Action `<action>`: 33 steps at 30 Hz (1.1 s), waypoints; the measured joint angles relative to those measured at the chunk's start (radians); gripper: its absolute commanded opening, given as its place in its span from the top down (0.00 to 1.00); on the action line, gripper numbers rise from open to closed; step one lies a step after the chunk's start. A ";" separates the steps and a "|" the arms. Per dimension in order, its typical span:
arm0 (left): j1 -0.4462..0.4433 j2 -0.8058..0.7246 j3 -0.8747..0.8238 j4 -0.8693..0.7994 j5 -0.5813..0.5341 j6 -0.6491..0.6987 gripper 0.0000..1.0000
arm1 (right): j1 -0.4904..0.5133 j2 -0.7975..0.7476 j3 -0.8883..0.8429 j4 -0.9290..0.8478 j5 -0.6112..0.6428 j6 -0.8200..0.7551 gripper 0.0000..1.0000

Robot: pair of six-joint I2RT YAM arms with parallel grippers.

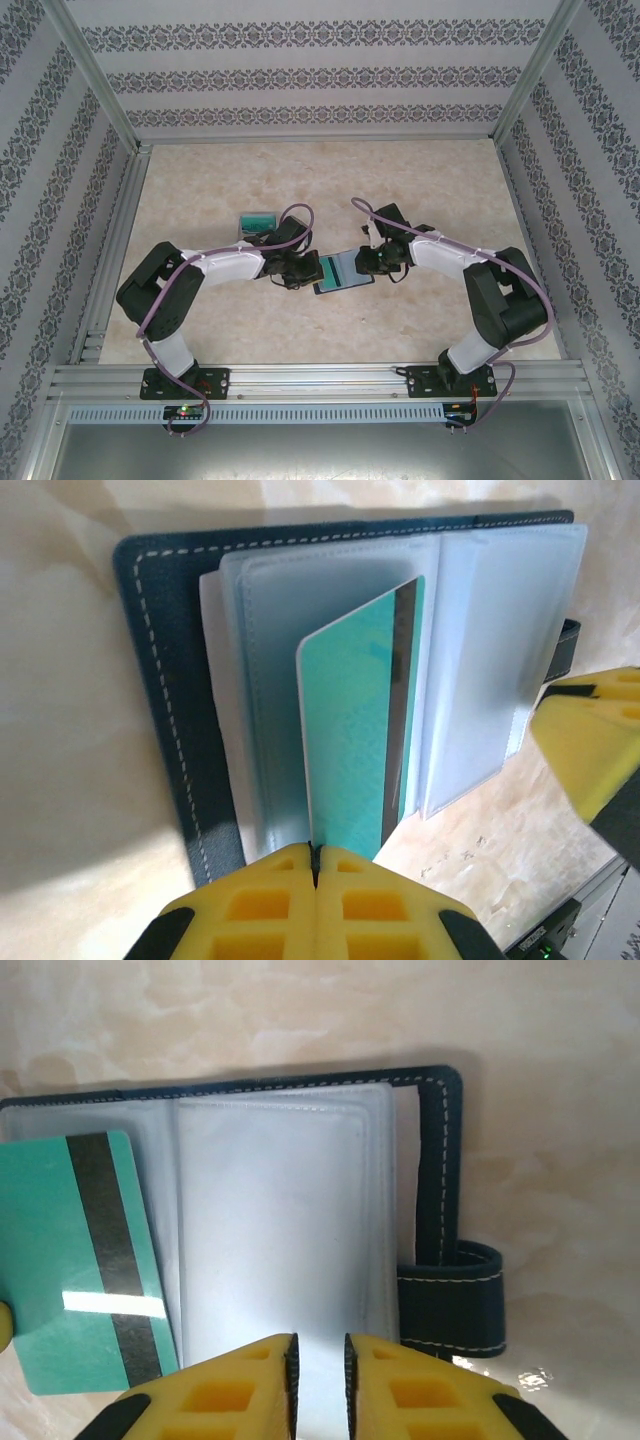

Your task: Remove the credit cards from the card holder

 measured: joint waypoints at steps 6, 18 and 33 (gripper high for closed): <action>0.000 -0.079 0.031 -0.090 -0.013 0.049 1.00 | 0.005 -0.045 0.003 -0.009 0.038 0.006 0.61; 0.000 -0.171 0.178 -0.314 -0.082 0.271 1.00 | -0.041 -0.216 0.021 0.047 0.028 0.077 0.02; 0.000 -0.205 0.133 -0.188 0.008 0.250 1.00 | -0.095 -0.217 -0.058 0.257 -0.249 0.299 0.02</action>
